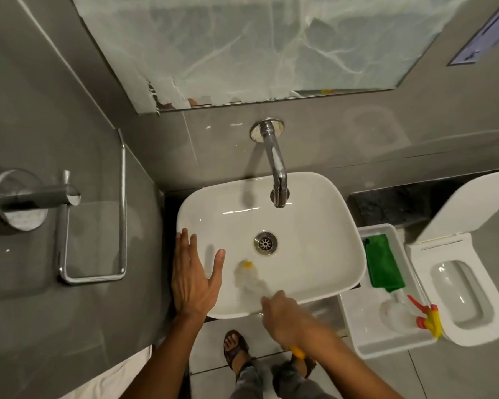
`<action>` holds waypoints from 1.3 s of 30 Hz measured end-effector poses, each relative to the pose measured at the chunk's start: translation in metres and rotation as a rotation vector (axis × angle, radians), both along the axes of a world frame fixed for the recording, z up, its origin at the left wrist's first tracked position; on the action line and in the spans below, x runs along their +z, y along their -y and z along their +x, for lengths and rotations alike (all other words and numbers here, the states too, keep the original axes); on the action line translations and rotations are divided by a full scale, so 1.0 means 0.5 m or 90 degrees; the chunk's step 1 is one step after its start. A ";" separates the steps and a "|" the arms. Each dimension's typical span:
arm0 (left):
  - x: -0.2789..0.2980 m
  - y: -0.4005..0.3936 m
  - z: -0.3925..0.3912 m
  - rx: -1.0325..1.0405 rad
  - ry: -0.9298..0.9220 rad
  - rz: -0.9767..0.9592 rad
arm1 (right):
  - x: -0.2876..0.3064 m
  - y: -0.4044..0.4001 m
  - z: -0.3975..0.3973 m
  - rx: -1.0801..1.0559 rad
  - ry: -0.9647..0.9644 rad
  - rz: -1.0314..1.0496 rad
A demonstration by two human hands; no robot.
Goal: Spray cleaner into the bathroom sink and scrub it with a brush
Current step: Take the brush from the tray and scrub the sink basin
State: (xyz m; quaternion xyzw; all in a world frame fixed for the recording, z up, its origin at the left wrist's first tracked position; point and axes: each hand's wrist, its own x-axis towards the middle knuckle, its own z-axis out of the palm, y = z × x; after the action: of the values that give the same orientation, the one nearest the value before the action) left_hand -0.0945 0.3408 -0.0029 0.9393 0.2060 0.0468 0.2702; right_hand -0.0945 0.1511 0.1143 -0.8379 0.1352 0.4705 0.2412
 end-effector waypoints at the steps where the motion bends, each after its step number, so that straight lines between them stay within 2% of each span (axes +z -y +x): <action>1: 0.000 0.000 -0.001 0.000 0.009 -0.002 | 0.006 -0.030 0.020 0.038 -0.020 0.030; 4: -0.001 0.001 -0.001 -0.001 0.020 -0.003 | -0.017 -0.078 0.098 0.015 -0.024 0.070; 6: -0.001 0.001 -0.002 0.002 0.019 -0.008 | -0.024 -0.069 0.151 0.011 0.024 0.044; 9: 0.002 0.002 -0.001 0.006 0.012 -0.012 | -0.037 0.028 0.179 -0.142 0.154 -0.024; 12: 0.000 0.001 -0.001 0.011 0.019 -0.022 | -0.015 0.154 0.121 -0.133 0.129 -0.113; 15: -0.004 0.000 -0.002 0.017 0.026 -0.030 | 0.016 0.209 0.020 -0.083 0.023 -0.086; 18: -0.004 -0.001 -0.004 0.019 0.032 -0.031 | 0.027 0.137 -0.015 -0.041 0.019 -0.019; 20: -0.004 0.000 -0.005 0.020 0.040 -0.037 | 0.024 0.046 0.004 -0.006 -0.031 0.051; 22: -0.006 0.000 -0.005 0.019 0.051 -0.036 | 0.003 -0.040 0.038 0.041 -0.063 0.067; 24: -0.008 0.001 -0.005 0.018 0.055 -0.031 | -0.008 -0.103 0.088 0.117 -0.029 0.047; 26: -0.005 0.001 -0.005 0.020 0.050 -0.035 | -0.010 -0.125 0.142 0.136 0.030 0.022; 28: -0.003 0.002 -0.004 0.023 0.046 -0.040 | -0.016 -0.101 0.191 0.098 0.112 0.005; 30: -0.003 0.002 -0.004 0.023 0.049 -0.041 | -0.020 -0.041 0.214 0.021 0.141 -0.026; 33: -0.005 0.001 -0.005 0.021 0.048 -0.045 | -0.026 0.098 0.212 -0.006 0.171 -0.152; 35: -0.006 0.001 -0.005 0.020 0.045 -0.047 | -0.012 0.174 0.183 0.040 0.122 -0.196; 39: -0.004 0.000 -0.005 0.018 0.048 -0.043 | 0.028 0.205 0.087 0.100 -0.012 -0.162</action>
State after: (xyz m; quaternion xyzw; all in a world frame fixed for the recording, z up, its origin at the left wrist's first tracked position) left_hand -0.0972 0.3407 -0.0051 0.9243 0.2106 0.0794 0.3083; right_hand -0.0511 0.0487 0.1283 -0.8653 0.1298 0.4748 0.0943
